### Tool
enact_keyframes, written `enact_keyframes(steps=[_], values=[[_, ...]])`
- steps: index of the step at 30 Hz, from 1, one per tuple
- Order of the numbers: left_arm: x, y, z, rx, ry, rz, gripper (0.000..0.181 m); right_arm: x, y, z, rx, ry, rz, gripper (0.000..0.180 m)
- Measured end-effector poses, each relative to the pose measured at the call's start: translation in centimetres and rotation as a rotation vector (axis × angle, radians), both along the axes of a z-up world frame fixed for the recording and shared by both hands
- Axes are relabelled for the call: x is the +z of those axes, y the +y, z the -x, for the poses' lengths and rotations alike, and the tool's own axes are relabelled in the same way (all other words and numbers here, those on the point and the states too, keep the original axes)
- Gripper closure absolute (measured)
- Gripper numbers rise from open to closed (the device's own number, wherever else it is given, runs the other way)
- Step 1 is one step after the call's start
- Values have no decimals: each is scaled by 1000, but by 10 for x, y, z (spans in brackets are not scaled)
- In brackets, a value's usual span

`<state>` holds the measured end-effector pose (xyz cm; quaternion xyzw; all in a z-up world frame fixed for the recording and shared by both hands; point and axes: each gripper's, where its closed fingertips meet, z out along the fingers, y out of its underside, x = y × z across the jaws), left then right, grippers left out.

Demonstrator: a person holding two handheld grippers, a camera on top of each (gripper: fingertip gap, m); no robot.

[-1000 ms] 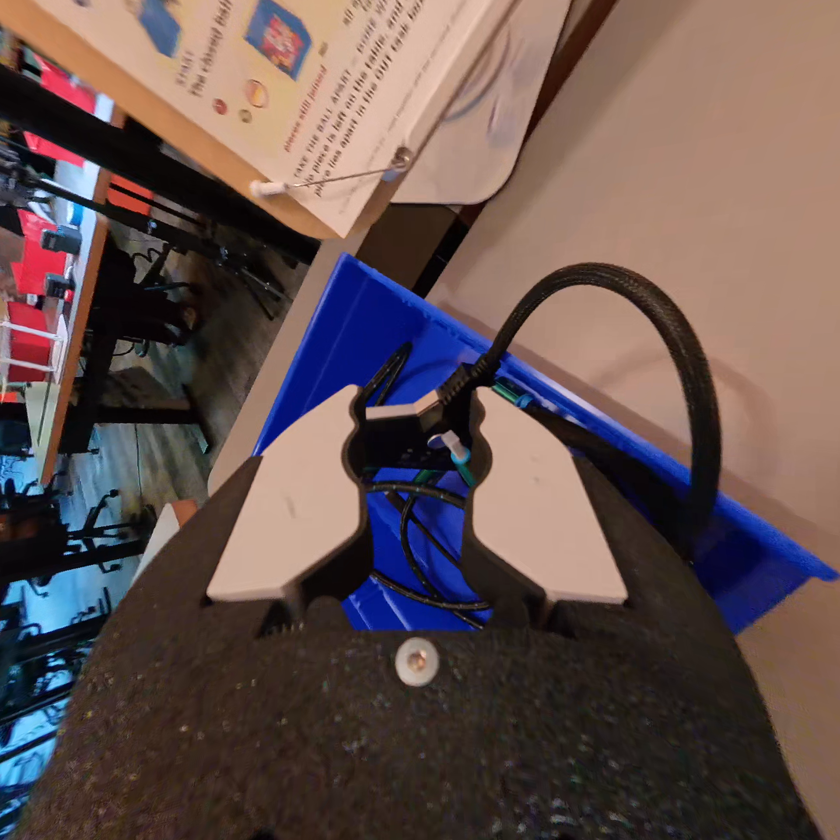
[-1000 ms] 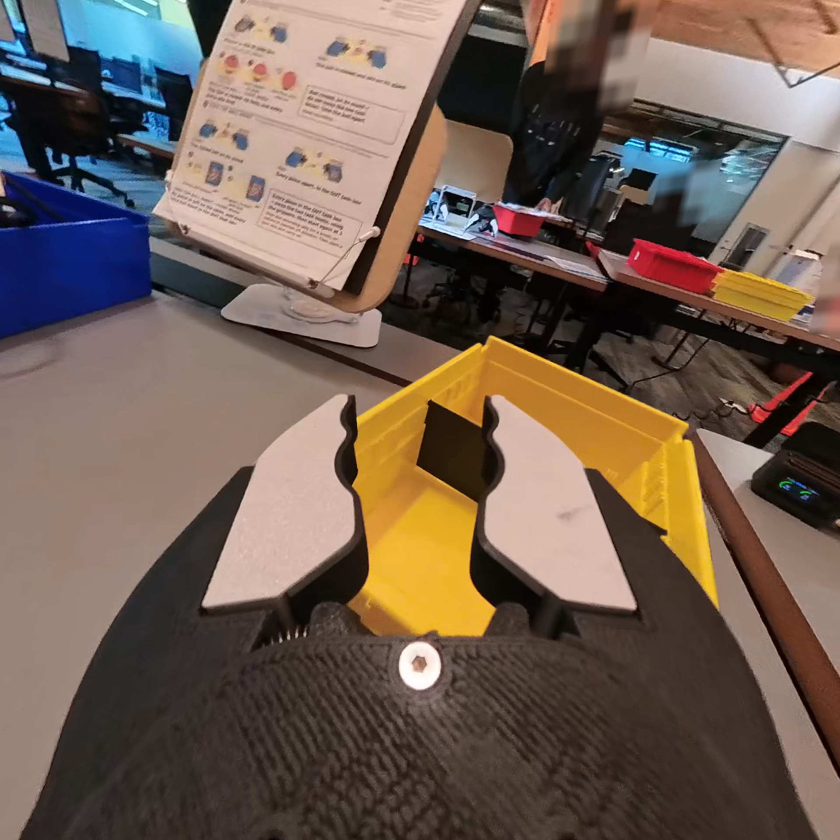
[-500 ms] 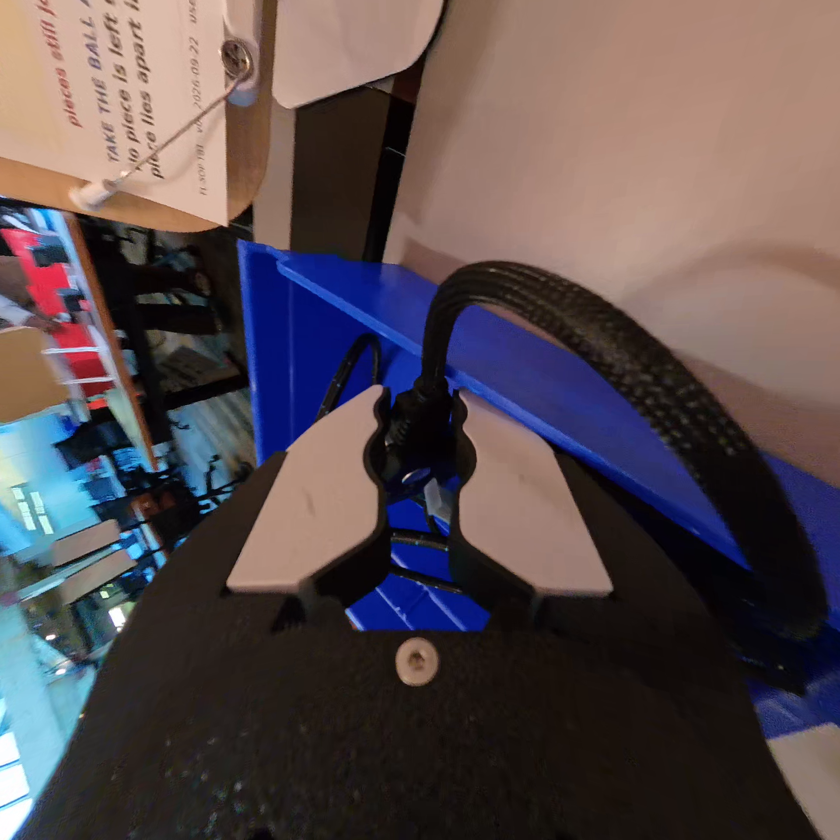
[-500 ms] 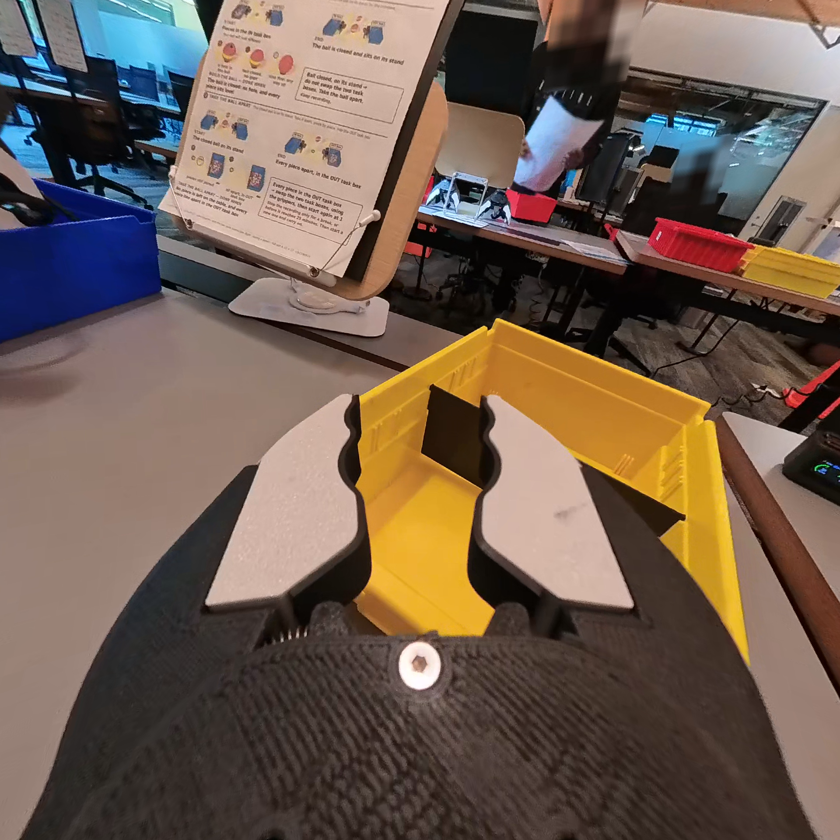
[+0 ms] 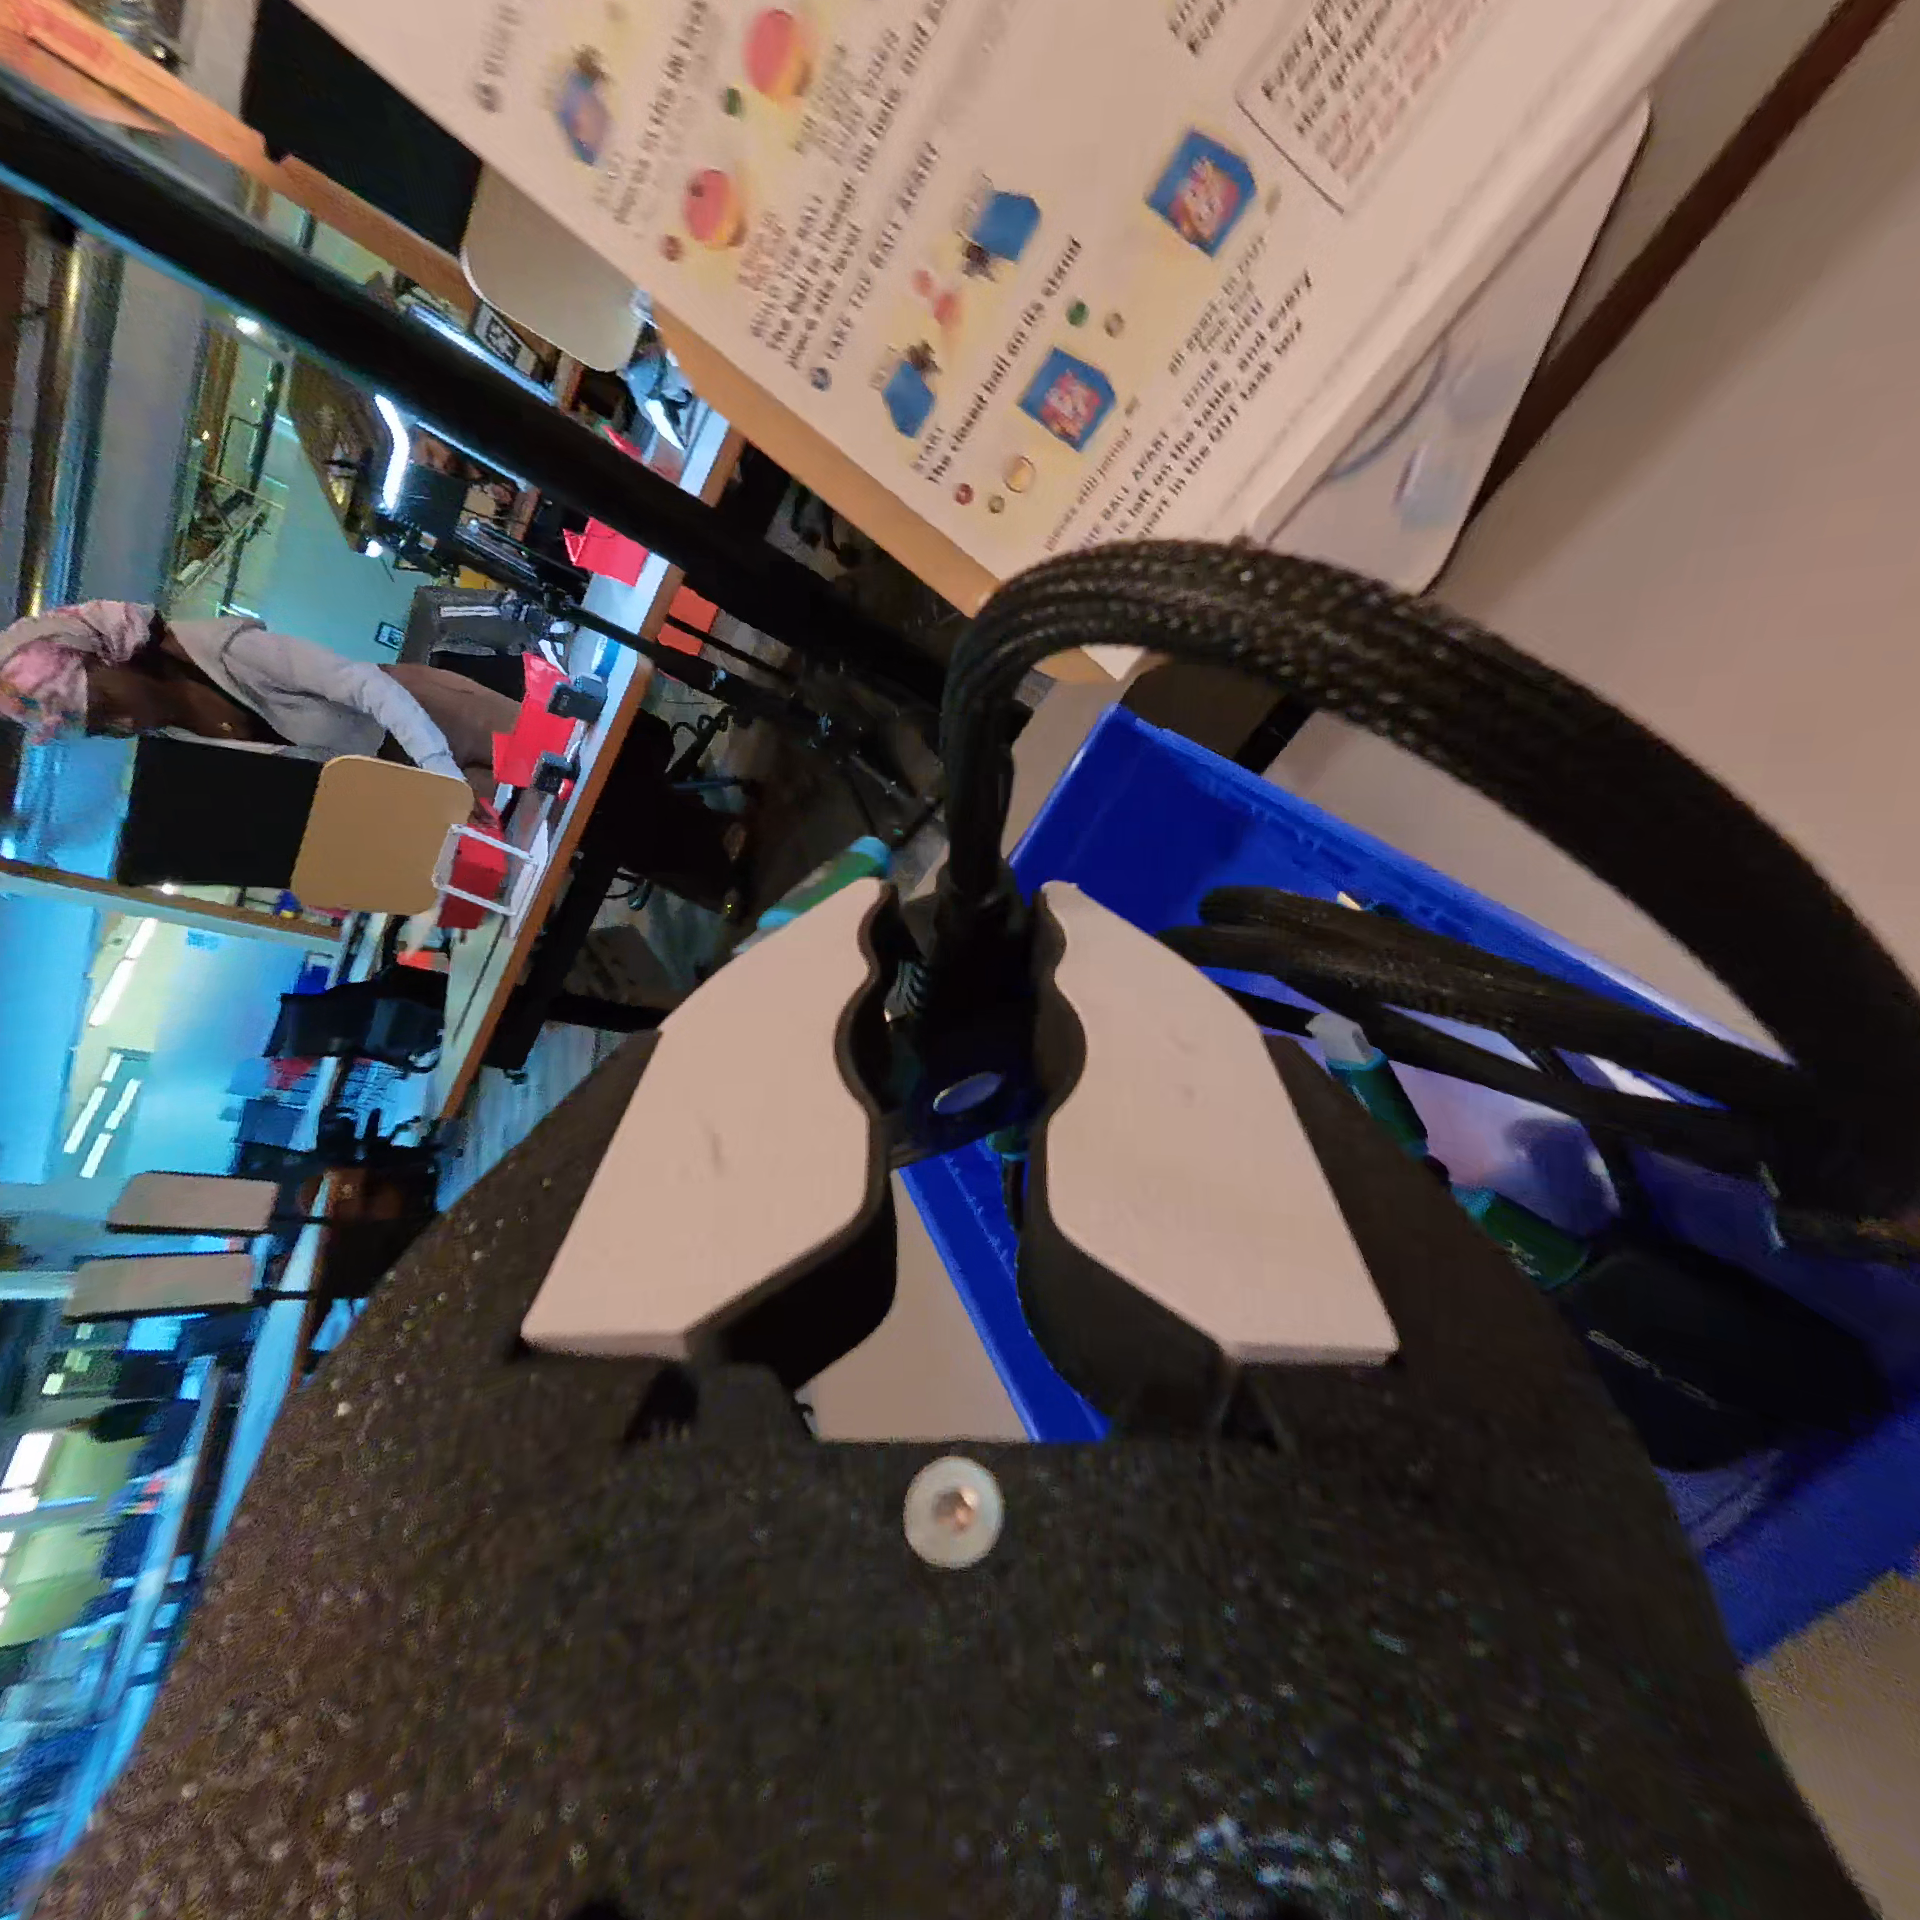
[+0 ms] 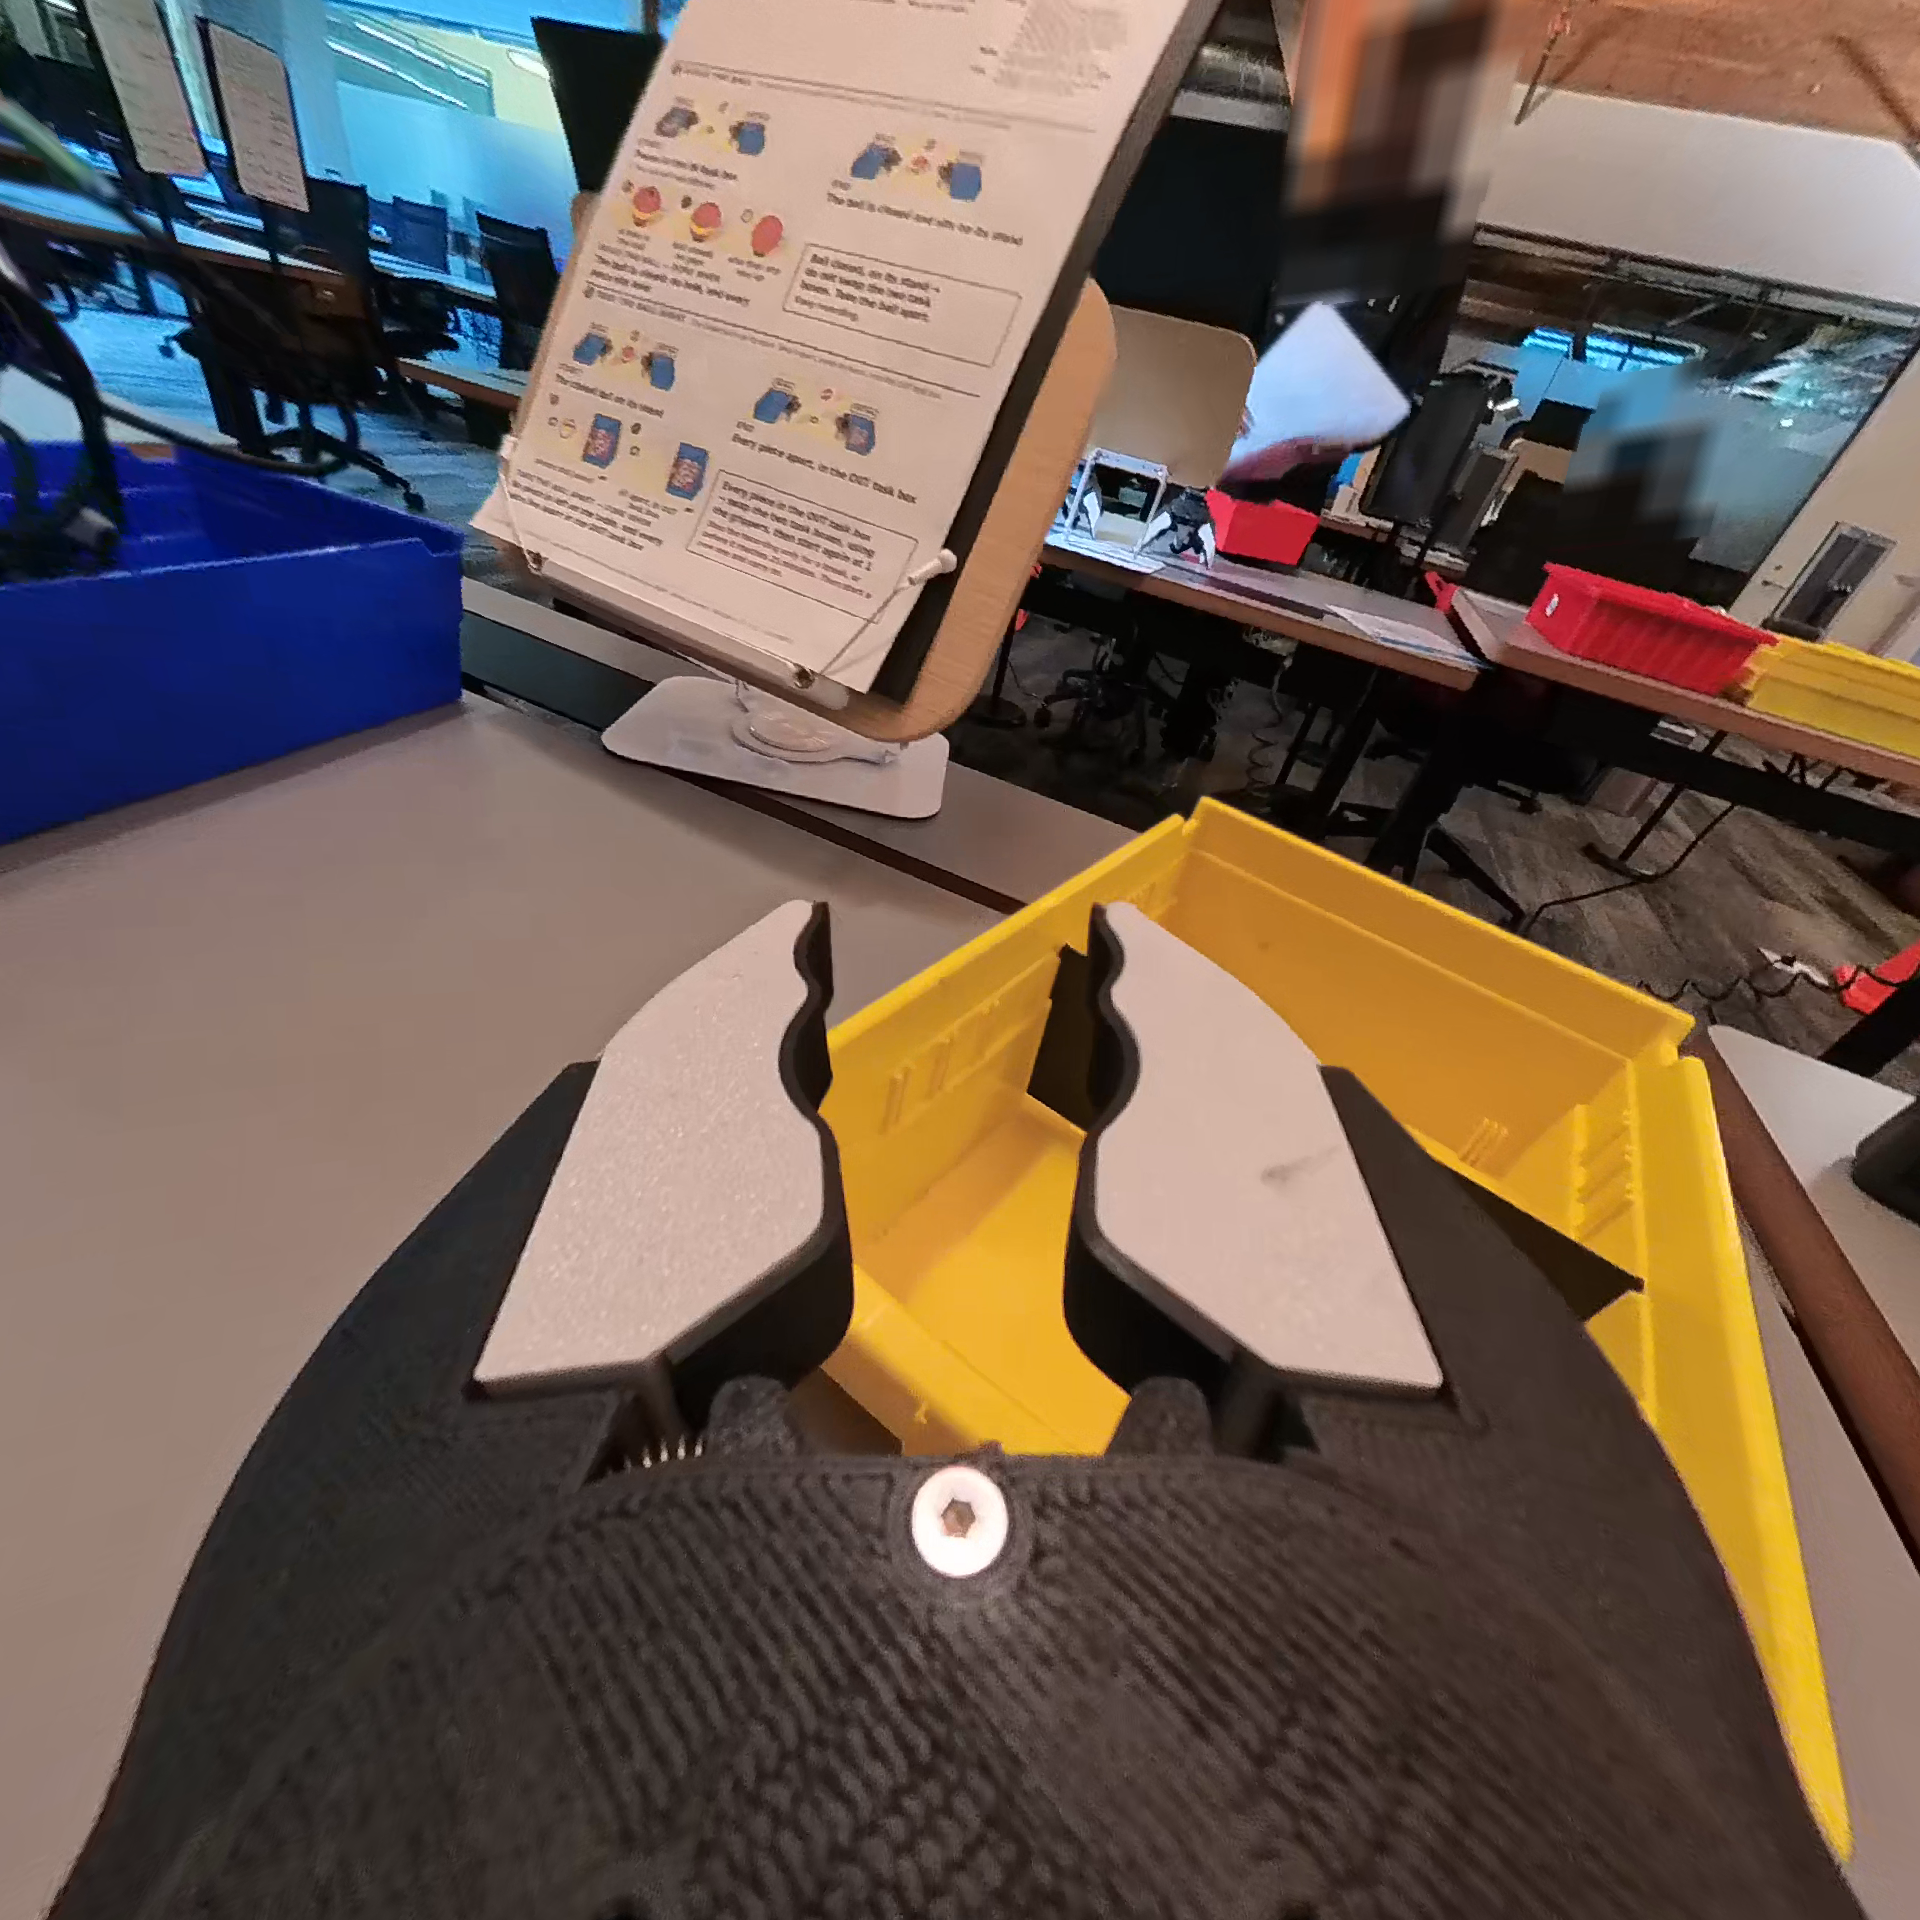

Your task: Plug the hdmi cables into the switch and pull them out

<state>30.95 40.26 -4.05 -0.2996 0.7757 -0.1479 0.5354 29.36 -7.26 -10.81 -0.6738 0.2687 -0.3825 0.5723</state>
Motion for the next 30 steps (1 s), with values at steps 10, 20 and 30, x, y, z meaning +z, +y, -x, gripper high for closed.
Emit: enact_keyframes(steps=[10, 20, 30], values=[[58, 16, 40, -36, -154, 246, 157, 13, 6, 9, 33, -18, -49, 135], [95, 21, 23, 17, -289, 428, 157, 6, 15, 9, 57, -11, -16, 135], [149, 2, 11, -71, -377, 432, 157, 0, 8, 3, 37, 6, -31, 136]])
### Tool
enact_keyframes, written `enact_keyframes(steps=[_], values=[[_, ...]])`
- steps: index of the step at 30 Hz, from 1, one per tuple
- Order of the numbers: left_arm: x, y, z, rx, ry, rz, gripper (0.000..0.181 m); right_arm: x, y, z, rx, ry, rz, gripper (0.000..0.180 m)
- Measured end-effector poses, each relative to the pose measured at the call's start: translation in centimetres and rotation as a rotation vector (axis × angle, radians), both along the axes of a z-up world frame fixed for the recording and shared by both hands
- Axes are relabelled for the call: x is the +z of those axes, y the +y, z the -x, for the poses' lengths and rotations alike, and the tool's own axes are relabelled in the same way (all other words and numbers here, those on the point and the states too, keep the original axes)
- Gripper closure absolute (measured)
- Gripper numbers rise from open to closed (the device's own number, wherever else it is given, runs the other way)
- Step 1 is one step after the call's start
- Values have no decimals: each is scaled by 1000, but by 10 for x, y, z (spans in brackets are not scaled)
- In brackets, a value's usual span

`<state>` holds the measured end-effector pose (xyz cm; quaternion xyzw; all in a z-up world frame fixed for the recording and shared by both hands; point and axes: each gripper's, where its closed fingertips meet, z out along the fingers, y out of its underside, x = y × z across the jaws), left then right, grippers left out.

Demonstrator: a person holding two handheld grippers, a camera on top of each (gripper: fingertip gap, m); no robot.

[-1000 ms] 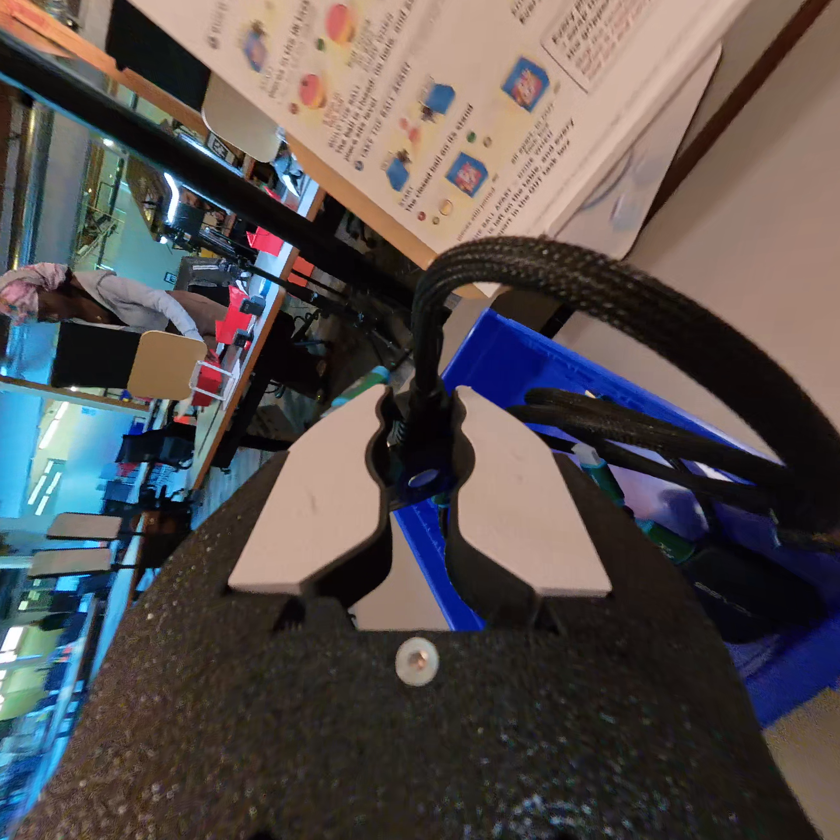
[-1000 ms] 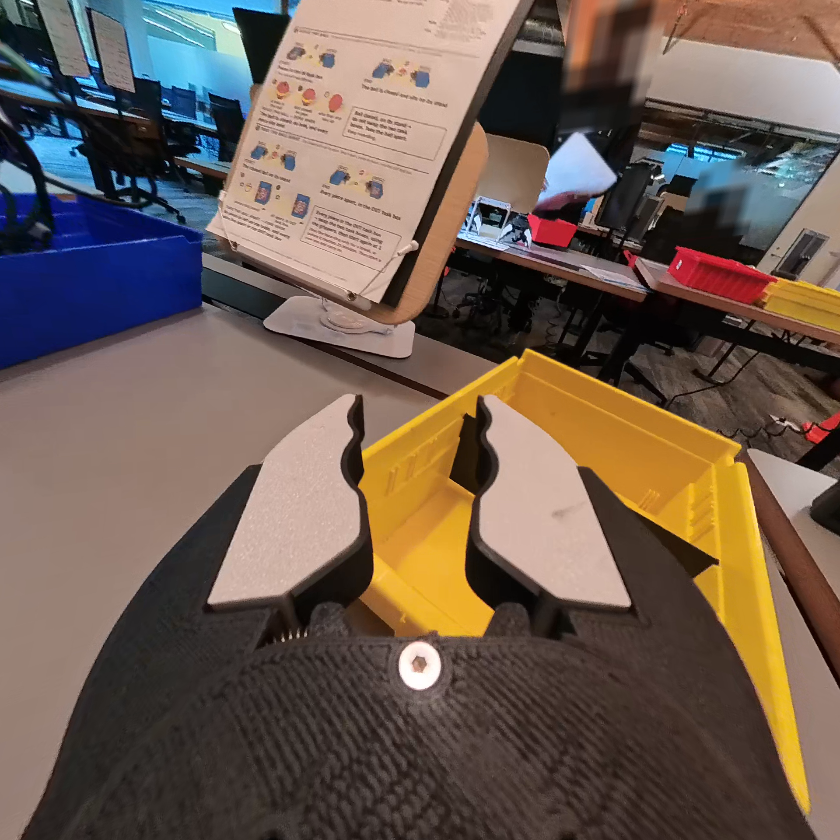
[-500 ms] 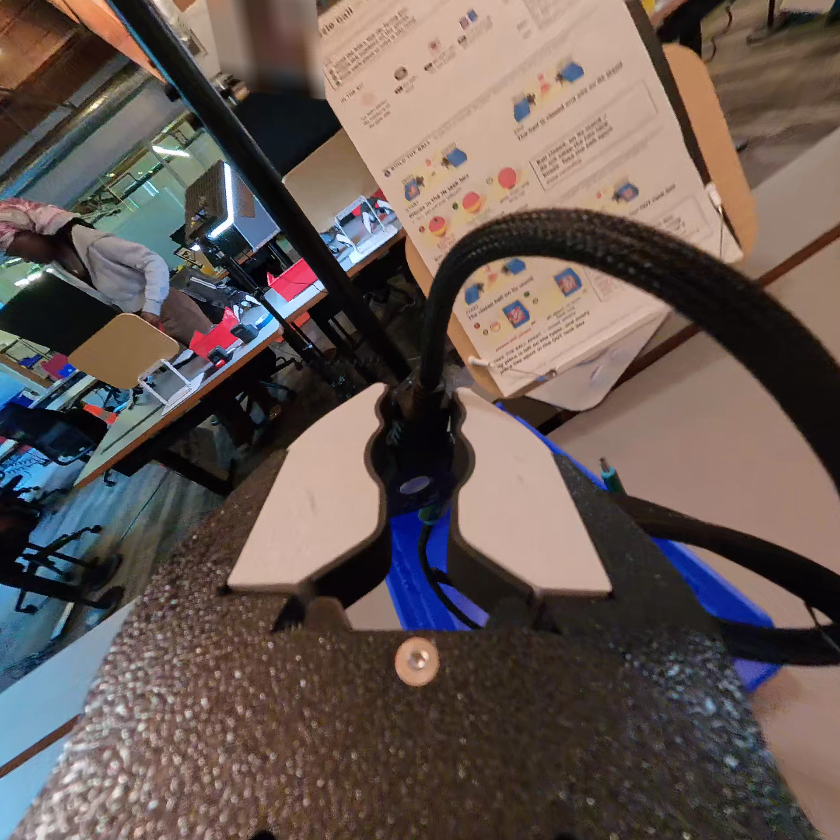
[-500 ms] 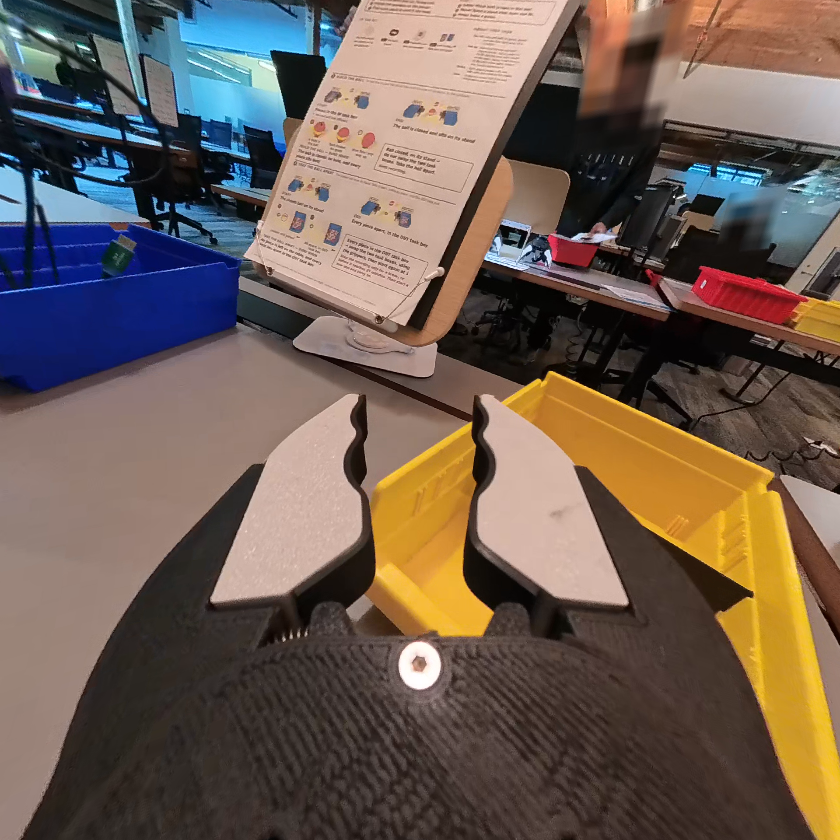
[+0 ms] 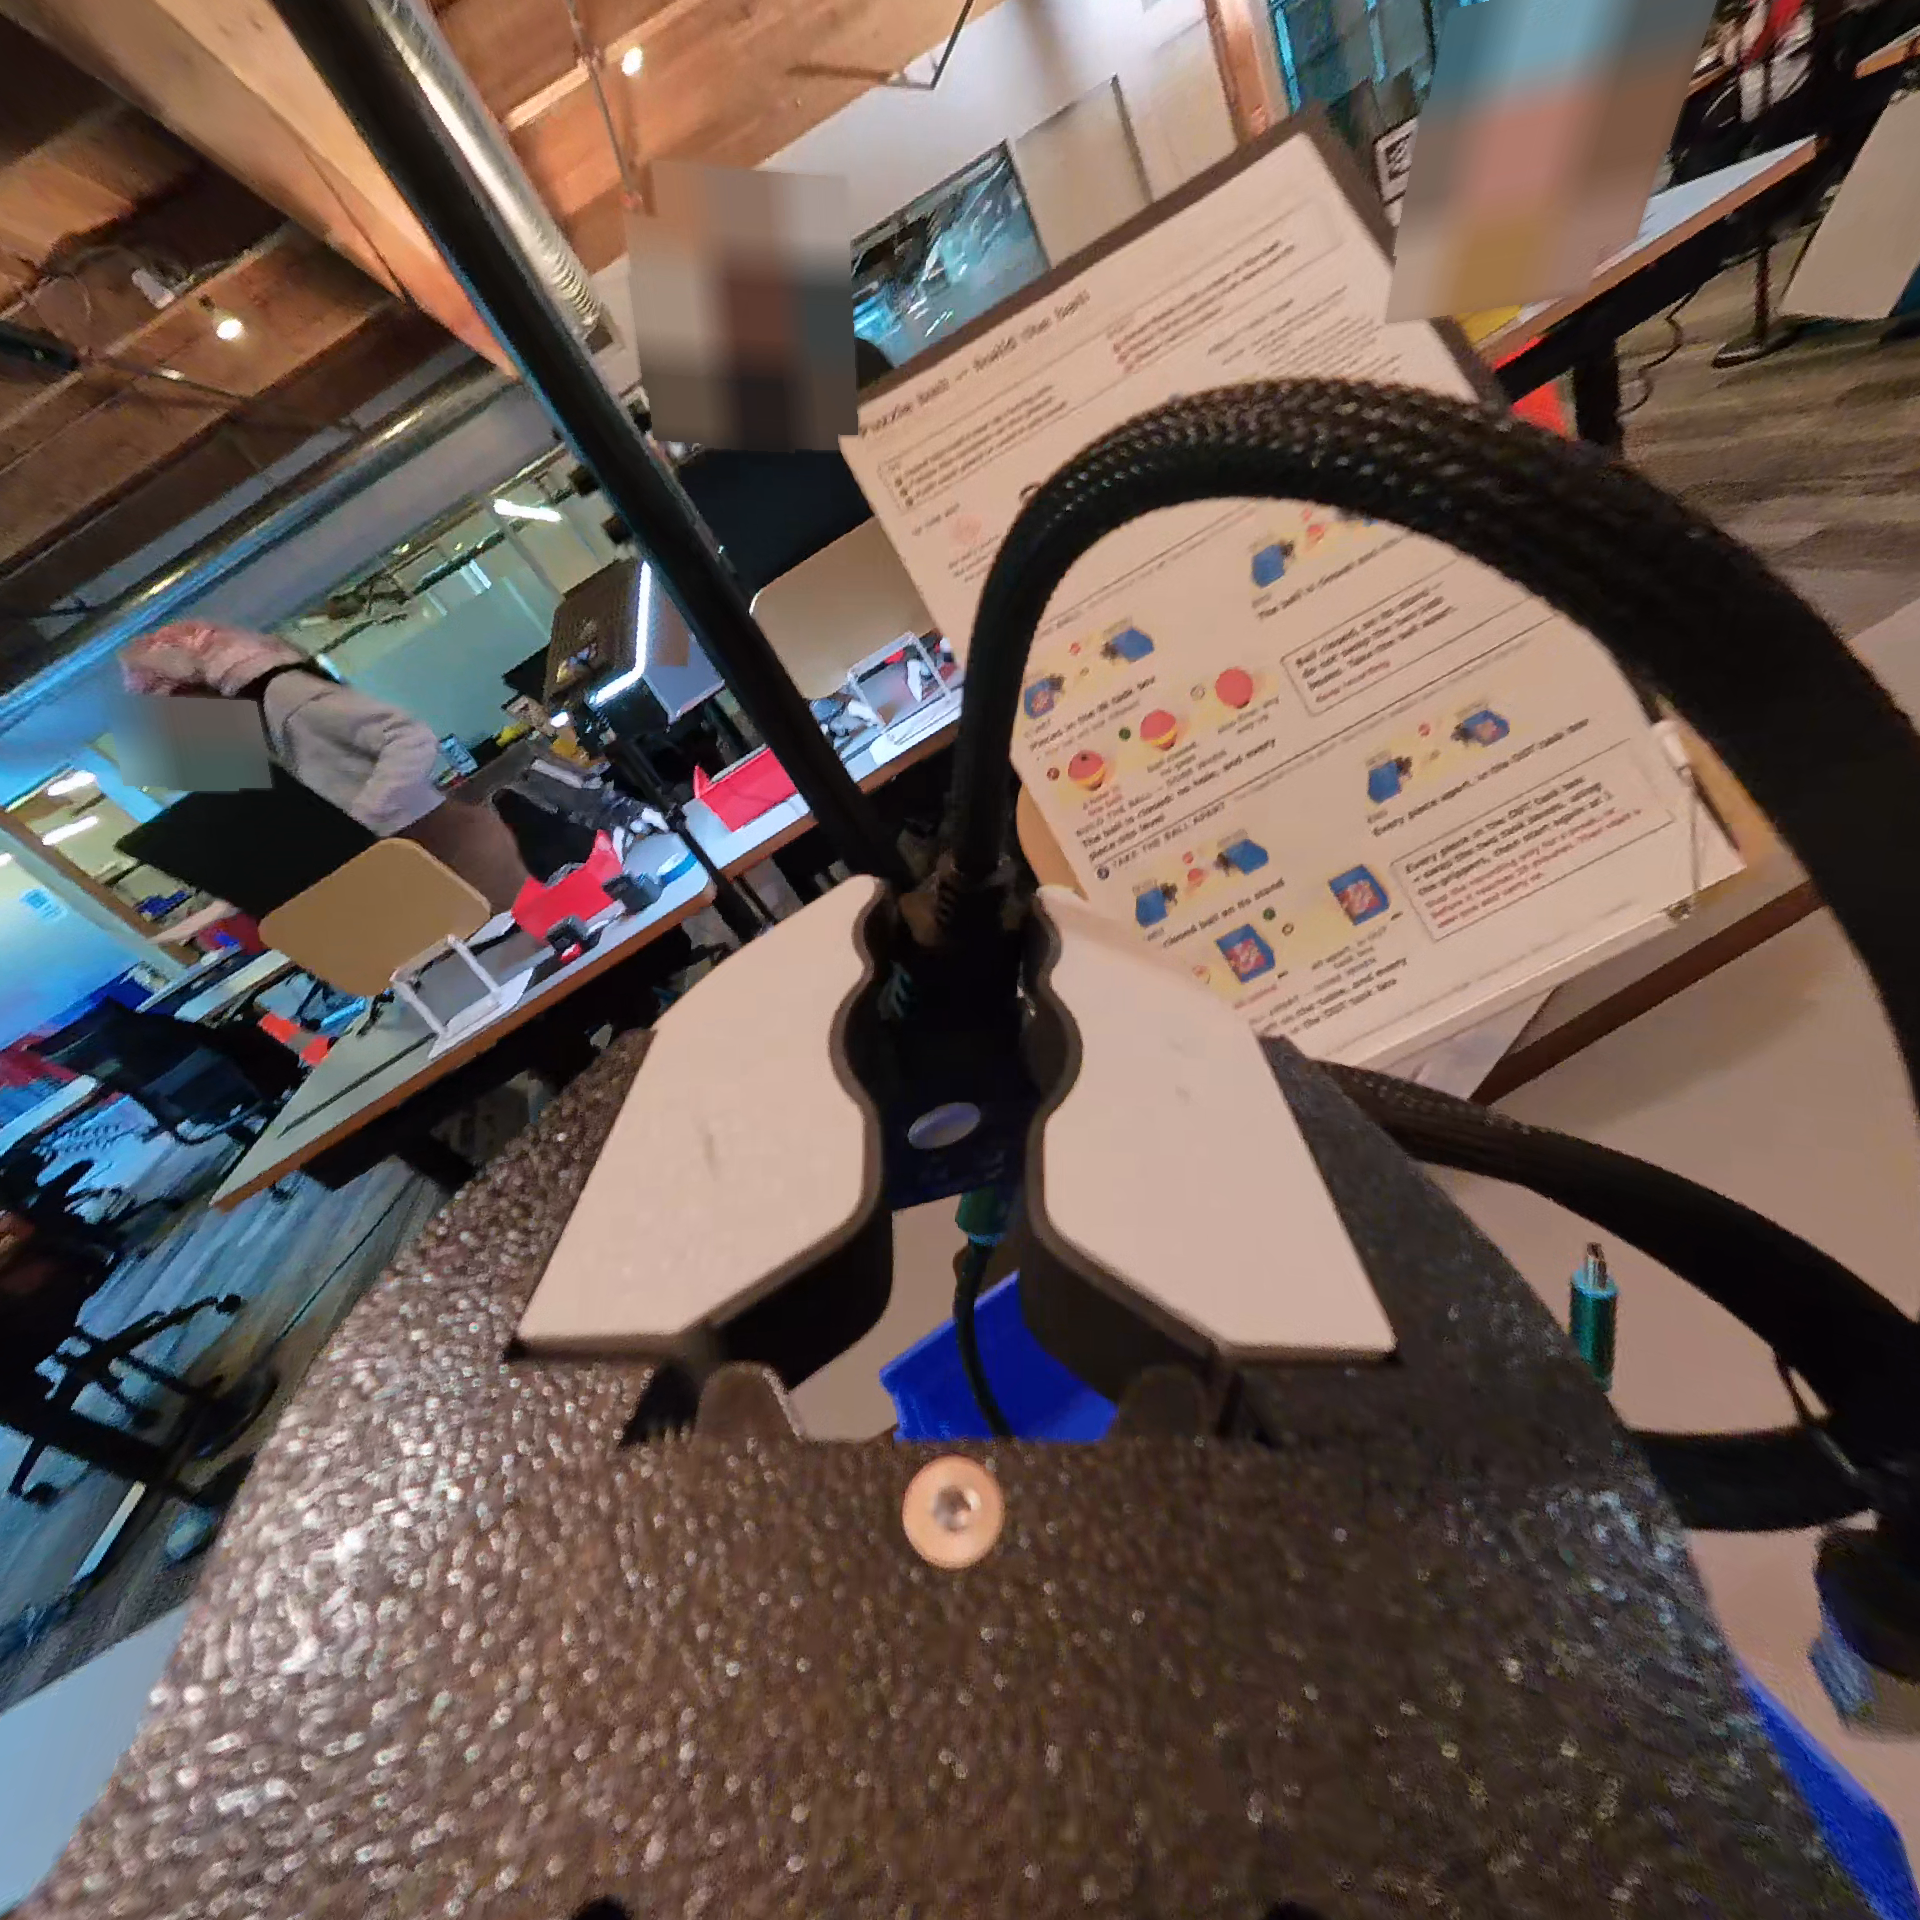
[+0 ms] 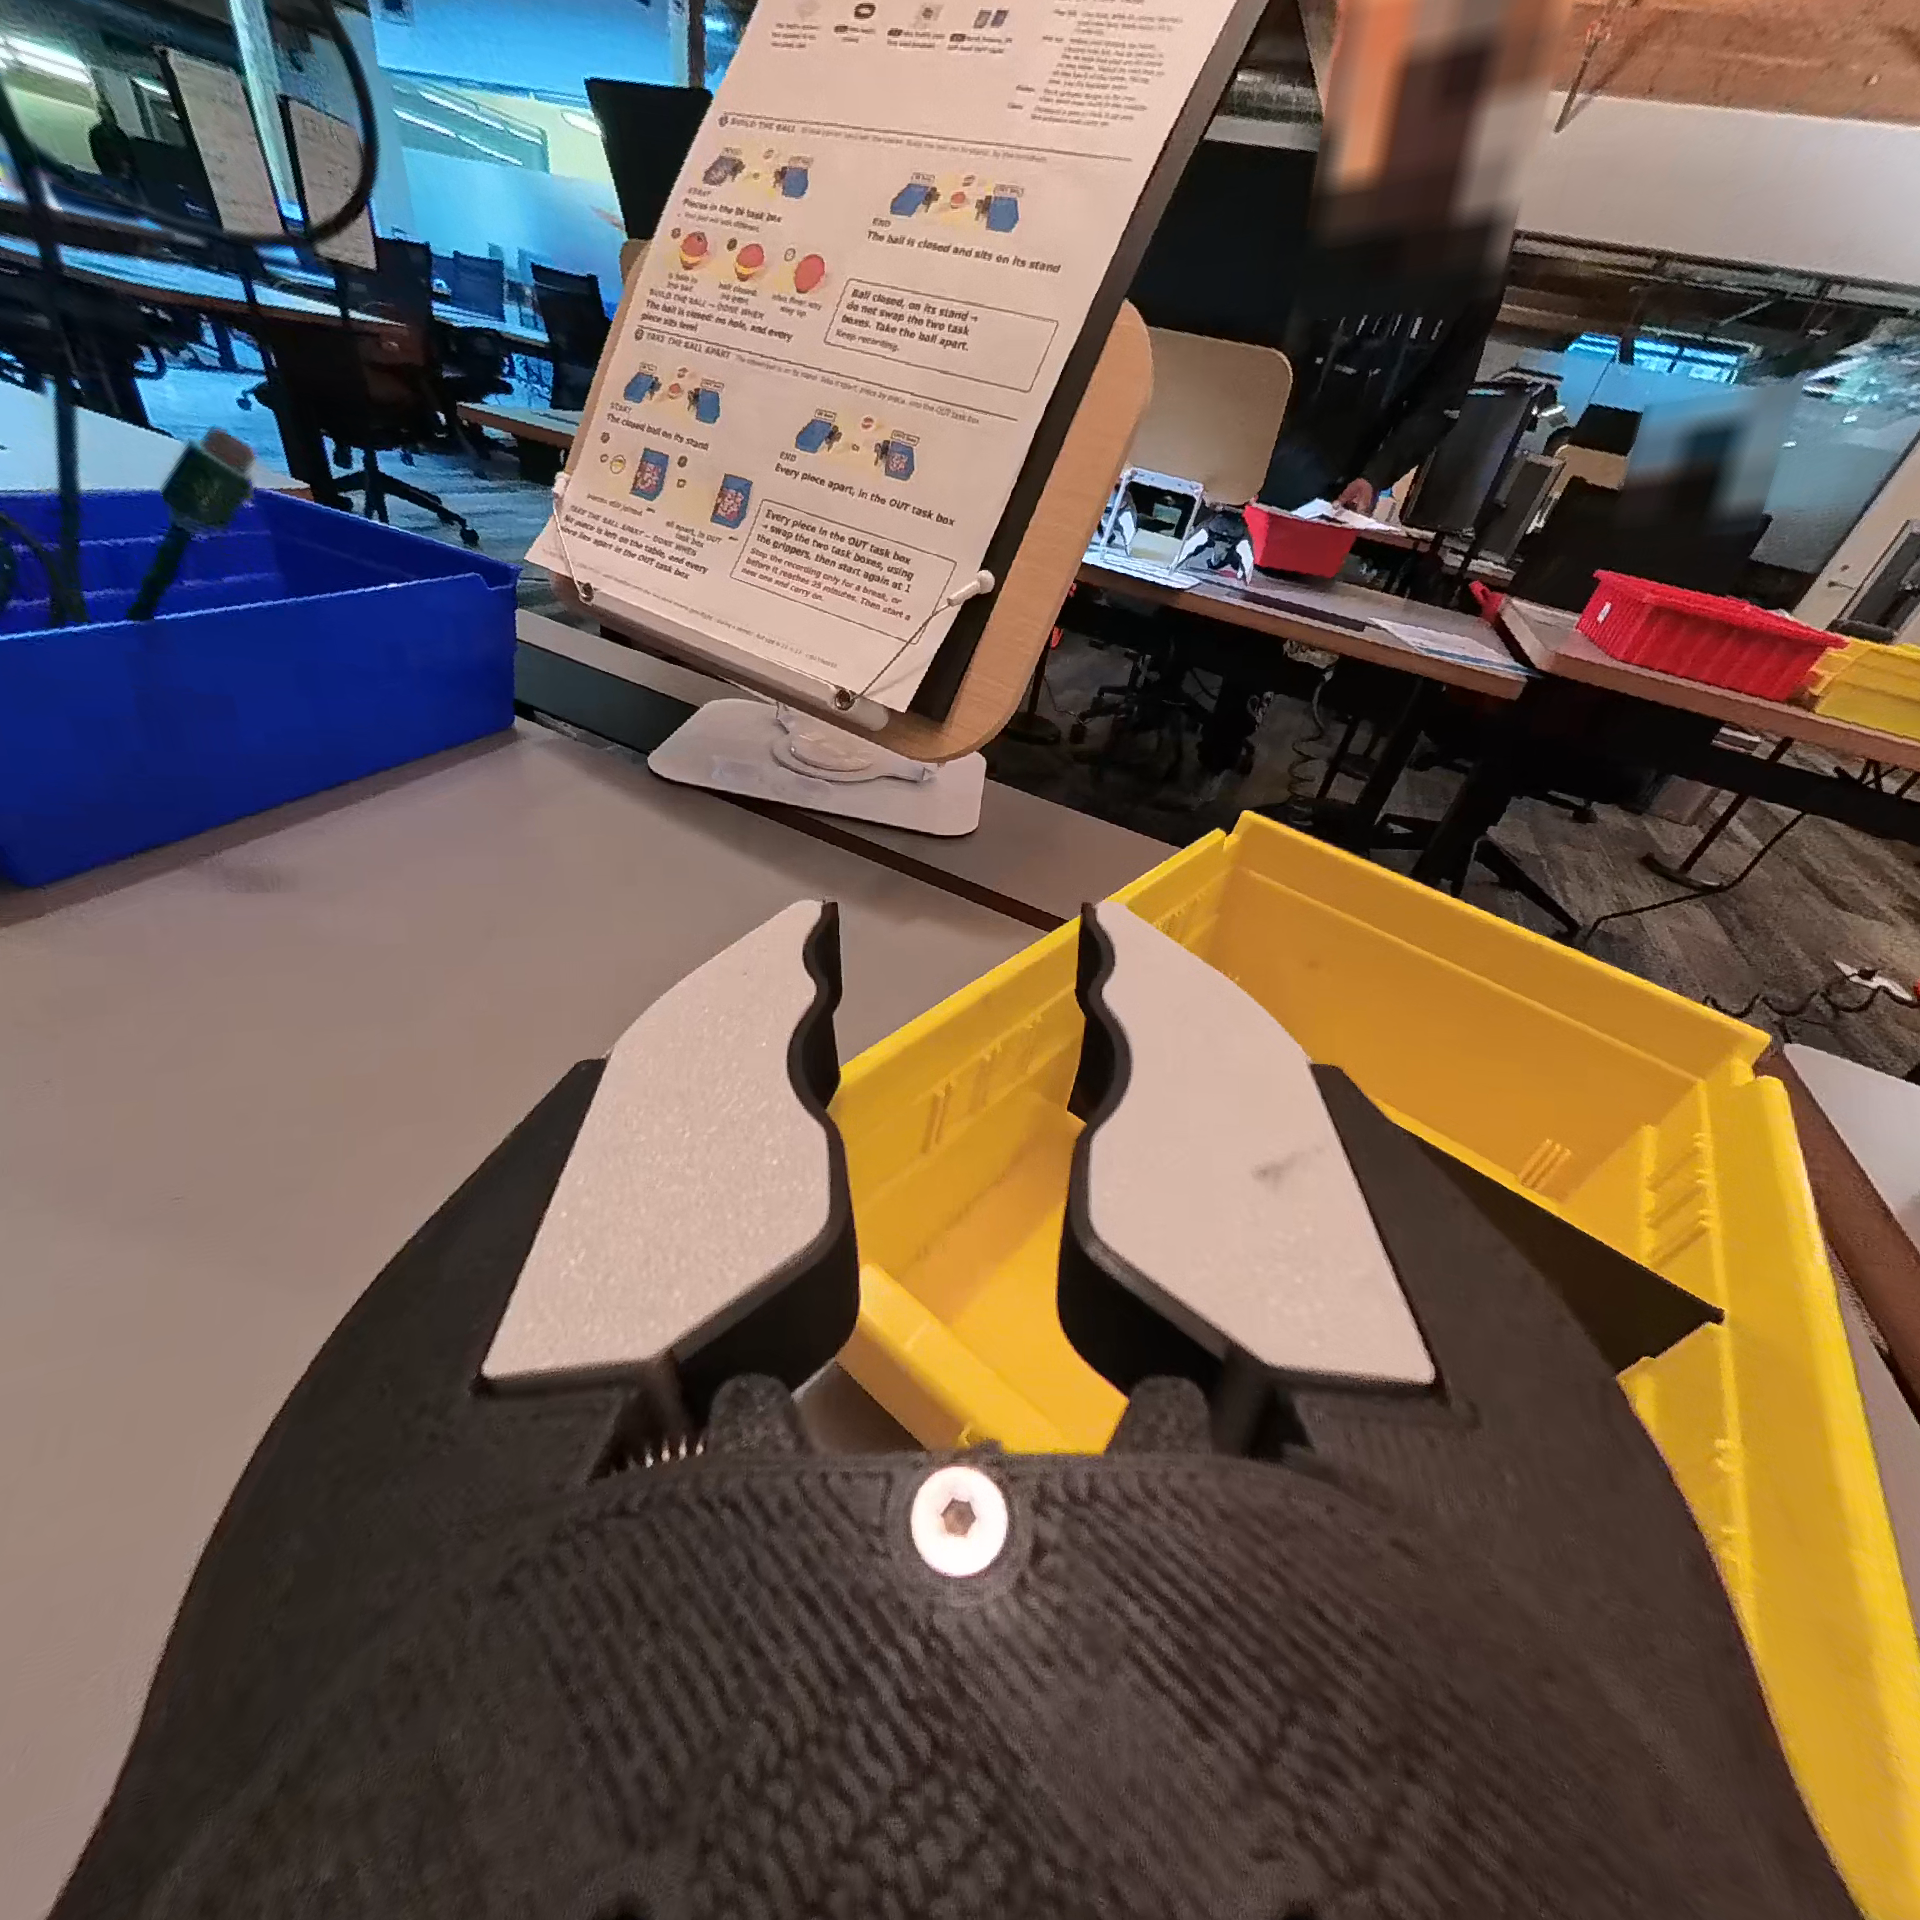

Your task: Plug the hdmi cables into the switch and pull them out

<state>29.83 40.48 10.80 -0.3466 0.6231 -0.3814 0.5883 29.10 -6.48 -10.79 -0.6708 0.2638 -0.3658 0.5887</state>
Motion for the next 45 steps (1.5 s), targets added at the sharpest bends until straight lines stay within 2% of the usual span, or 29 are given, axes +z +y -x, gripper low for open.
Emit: enact_keyframes(steps=[4, 8, 11, 16, 20, 23, 26, 28, 31, 36, 38, 40, 43, 45], values=[[6, -17, -3, -48, -9, -13, 157, -4, 0, -2, -8, 0, 21, 136], [15, -36, 3, -120, -55, 57, 157, -4, 0, -2, -6, 1, 25, 136], [22, -70, 21, -277, -72, 54, 157, 0, 0, 0, 3, -3, 2, 136], [12, -135, 56, -502, -11, -12, 158, 19, 7, 10, 44, -38, -48, 136], [-18, -188, 75, -631, 107, 2, 158, 39, 30, 32, 133, -81, -61, 136], [-54, -226, 85, -707, 210, 2, 158, 53, 67, 62, 301, -113, -91, 135], [-94, -257, 92, -752, 288, -20, 158, 51, 109, 94, 473, -109, -72, 133], [-116, -271, 92, -738, 320, -32, 158, 44, 130, 106, 525, -108, -47, 132], [-139, -292, 95, -735, 336, -69, 158, 29, 149, 108, 516, -101, -17, 128], [-153, -320, 107, -811, 331, 5, 157, 12, 160, 100, 458, -129, 11, 126], [-153, -327, 111, -836, 322, 44, 157, 9, 164, 104, 478, -173, 9, 134], [-153, -329, 113, -844, 309, 61, 157, 9, 168, 110, 479, -250, 29, 152], [-151, -327, 121, -844, 259, 17, 157, 12, 162, 104, 354, -359, 110, 155], [-151, -326, 131, -857, 257, 6, 156, 16, 155, 100, 261, -477, 236, 157]])
